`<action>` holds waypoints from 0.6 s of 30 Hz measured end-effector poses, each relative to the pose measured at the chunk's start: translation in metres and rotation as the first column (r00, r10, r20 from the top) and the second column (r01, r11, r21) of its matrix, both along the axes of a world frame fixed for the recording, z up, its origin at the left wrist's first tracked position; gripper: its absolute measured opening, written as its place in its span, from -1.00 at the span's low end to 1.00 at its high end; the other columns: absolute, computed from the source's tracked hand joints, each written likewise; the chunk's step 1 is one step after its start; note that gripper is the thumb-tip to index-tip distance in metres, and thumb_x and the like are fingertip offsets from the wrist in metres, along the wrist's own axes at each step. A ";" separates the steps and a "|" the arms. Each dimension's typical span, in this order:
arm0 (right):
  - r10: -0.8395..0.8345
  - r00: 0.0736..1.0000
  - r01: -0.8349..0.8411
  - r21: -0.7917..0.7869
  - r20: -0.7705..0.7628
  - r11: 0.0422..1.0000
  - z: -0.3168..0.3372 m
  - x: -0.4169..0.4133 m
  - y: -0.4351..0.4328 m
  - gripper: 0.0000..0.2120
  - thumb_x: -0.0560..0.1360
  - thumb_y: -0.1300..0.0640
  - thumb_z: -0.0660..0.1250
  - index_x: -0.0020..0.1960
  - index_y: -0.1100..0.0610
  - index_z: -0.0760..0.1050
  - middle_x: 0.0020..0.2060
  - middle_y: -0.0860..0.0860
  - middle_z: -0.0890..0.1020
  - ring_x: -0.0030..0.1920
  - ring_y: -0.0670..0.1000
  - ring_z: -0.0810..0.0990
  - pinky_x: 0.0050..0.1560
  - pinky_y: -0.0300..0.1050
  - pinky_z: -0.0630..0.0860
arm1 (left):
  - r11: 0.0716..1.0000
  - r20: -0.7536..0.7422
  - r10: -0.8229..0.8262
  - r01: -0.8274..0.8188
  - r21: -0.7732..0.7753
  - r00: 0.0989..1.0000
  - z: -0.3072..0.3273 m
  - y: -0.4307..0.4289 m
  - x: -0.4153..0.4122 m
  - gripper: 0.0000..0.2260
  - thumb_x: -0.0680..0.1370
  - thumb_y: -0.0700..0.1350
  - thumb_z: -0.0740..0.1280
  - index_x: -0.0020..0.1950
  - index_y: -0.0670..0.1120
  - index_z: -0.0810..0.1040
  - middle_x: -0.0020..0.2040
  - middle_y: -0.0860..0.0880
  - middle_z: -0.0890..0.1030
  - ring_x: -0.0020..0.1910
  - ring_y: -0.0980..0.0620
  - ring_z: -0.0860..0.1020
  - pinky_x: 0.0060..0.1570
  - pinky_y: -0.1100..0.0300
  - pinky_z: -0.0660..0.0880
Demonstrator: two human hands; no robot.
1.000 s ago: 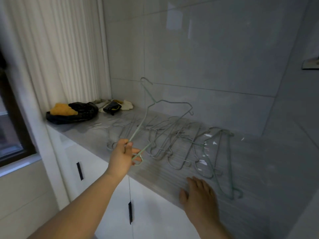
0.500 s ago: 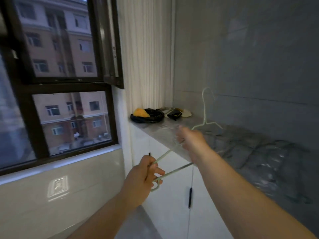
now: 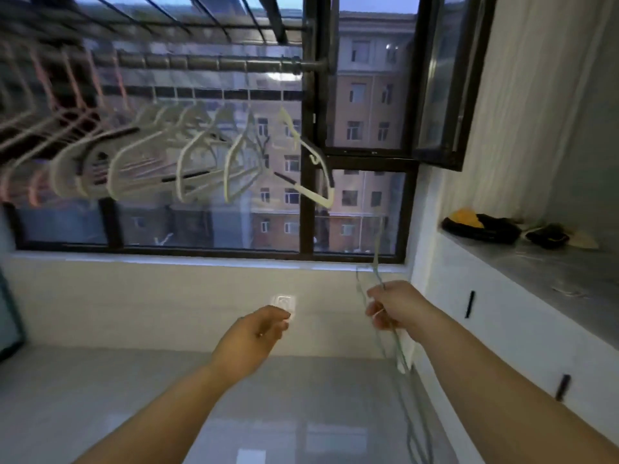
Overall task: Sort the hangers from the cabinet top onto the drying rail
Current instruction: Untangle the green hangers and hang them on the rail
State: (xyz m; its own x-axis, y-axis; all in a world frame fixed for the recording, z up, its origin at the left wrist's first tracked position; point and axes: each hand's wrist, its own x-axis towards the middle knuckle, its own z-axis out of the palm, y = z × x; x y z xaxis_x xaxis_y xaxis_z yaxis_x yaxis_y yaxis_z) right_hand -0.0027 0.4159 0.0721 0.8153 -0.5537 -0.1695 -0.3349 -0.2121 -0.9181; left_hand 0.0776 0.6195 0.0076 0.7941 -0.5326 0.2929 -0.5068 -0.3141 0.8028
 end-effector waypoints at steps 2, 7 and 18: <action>0.102 0.994 -0.104 -0.036 -0.050 0.994 -0.004 0.007 0.035 -0.81 0.57 0.24 0.13 0.09 0.29 0.45 -0.41 0.11 0.50 -0.50 0.01 0.39 -0.51 -0.25 0.43 | 0.986 0.049 0.156 -0.159 0.057 0.986 0.001 0.045 0.010 -0.83 0.56 -0.19 0.21 0.11 -0.07 0.52 0.01 -0.06 0.61 0.01 -0.03 0.56 0.10 0.14 0.46; 0.519 0.841 -0.540 -0.189 -0.152 0.820 -0.016 0.034 0.121 -0.81 0.57 0.28 0.10 0.04 0.23 0.49 -0.63 -0.07 0.49 -0.70 -0.16 0.36 -0.62 -0.38 0.33 | 0.913 0.084 0.391 -0.397 0.088 0.917 -0.005 0.137 0.022 -0.70 0.56 -0.20 0.22 0.29 -0.12 0.42 0.19 -0.12 0.55 0.11 -0.05 0.52 0.14 0.19 0.40; 0.909 0.394 -0.884 -0.326 -0.135 0.335 0.023 0.132 0.332 -0.77 0.57 0.31 0.09 0.07 0.26 0.50 -0.47 0.01 0.46 -0.65 -0.21 0.40 -0.53 -0.41 0.37 | 0.769 0.015 0.628 -0.623 0.142 0.778 0.012 0.337 0.041 -0.73 0.59 -0.06 0.13 -0.29 0.03 0.47 -0.42 0.05 0.40 -0.39 0.14 0.38 -0.33 0.37 0.31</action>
State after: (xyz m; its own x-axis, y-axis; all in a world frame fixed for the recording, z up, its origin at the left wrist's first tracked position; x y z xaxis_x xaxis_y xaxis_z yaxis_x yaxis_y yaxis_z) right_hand 0.1291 0.7482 0.0946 0.8532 0.5140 -0.0884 0.2862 -0.6031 -0.7445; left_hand 0.1187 0.9565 0.0193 0.9727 0.0535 0.2260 -0.1364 -0.6560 0.7424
